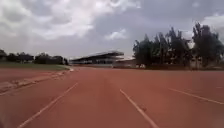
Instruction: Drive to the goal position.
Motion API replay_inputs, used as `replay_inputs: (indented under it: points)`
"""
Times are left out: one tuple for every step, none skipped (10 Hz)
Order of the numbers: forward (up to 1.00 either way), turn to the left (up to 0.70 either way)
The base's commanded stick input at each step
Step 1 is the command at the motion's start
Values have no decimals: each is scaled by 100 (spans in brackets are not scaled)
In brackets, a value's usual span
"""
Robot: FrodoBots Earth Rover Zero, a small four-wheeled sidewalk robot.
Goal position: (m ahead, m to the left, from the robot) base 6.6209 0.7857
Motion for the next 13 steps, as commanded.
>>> replay_inputs:
  points:
    - [45,0]
    - [45,0]
    - [45,0]
    - [45,0]
    - [45,0]
    - [45,0]
    - [45,0]
    - [45,0]
    - [45,0]
    - [45,0]
    - [45,0]
    - [45,0]
    - [45,0]
